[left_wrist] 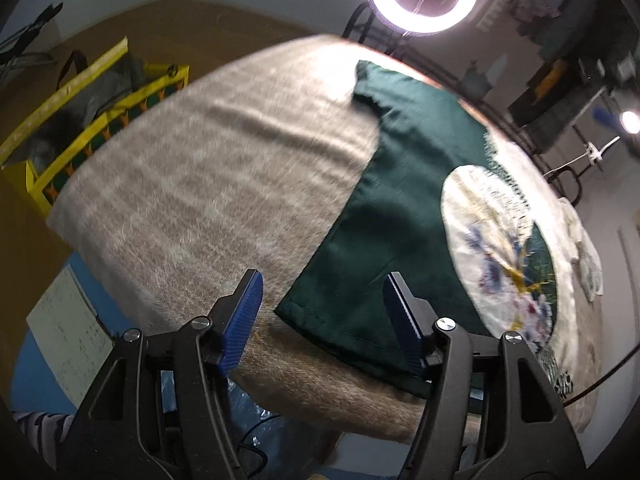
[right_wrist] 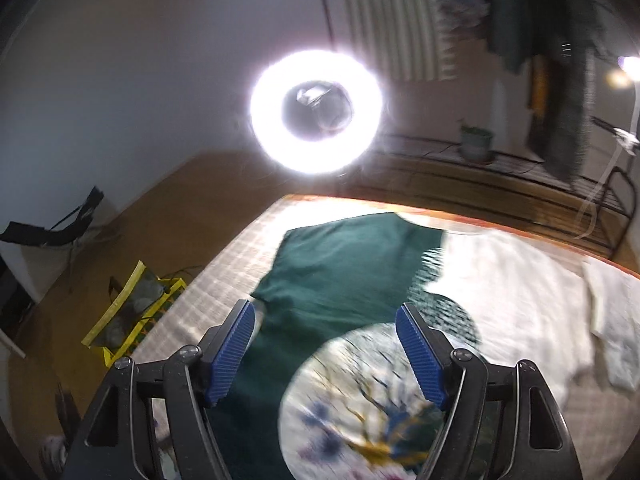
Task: Fold small clothes
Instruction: 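Grasp the green side edge of the printed T-shirt with the left gripper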
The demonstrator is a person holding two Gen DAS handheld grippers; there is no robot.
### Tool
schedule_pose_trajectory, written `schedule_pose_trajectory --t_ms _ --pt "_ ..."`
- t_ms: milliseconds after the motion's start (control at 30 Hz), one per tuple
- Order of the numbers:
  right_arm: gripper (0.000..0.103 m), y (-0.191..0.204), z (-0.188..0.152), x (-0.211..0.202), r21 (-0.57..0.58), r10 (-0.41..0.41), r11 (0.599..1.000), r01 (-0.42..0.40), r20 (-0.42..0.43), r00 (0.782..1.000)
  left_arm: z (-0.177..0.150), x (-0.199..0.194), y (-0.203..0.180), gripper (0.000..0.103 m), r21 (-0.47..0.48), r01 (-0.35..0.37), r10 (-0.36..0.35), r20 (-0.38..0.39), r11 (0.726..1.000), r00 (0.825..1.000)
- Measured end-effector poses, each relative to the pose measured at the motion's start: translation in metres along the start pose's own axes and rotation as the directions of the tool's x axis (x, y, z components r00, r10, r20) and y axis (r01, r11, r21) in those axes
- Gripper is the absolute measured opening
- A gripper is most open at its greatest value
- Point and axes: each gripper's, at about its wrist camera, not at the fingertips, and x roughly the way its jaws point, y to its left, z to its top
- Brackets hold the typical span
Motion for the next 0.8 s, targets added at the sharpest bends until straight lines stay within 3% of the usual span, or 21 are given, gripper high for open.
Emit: schedule_pose_trajectory --t_ms 267,567,667,800 --pt "0.076 0.04 0.053 0.127 -0.033 0.033 0.999 -0.037 -0.099 0.995 0.0 0.036 0.003 0.064 -0.013 -0.02 0.019 -0.096 1.0 0.995" --pt "0.069 0.071 0.062 0.274 0.019 0.045 0.999 -0.041 -0.253 0.967 0.003 0.043 -0.004 0.063 0.068 -0.034 0.038 -0.062 0.997 0.997" --pt "0.066 0.077 0.054 0.304 0.023 0.044 0.999 -0.039 -0.294 0.955 0.004 0.044 -0.005 0.046 0.083 -0.027 0.032 -0.055 0.996 0.998" --pt "0.063 0.089 0.048 0.34 -0.033 -0.005 0.999 -0.007 -0.346 0.938 0.007 0.046 0.0 0.01 0.051 0.017 -0.013 -0.068 0.999 0.998"
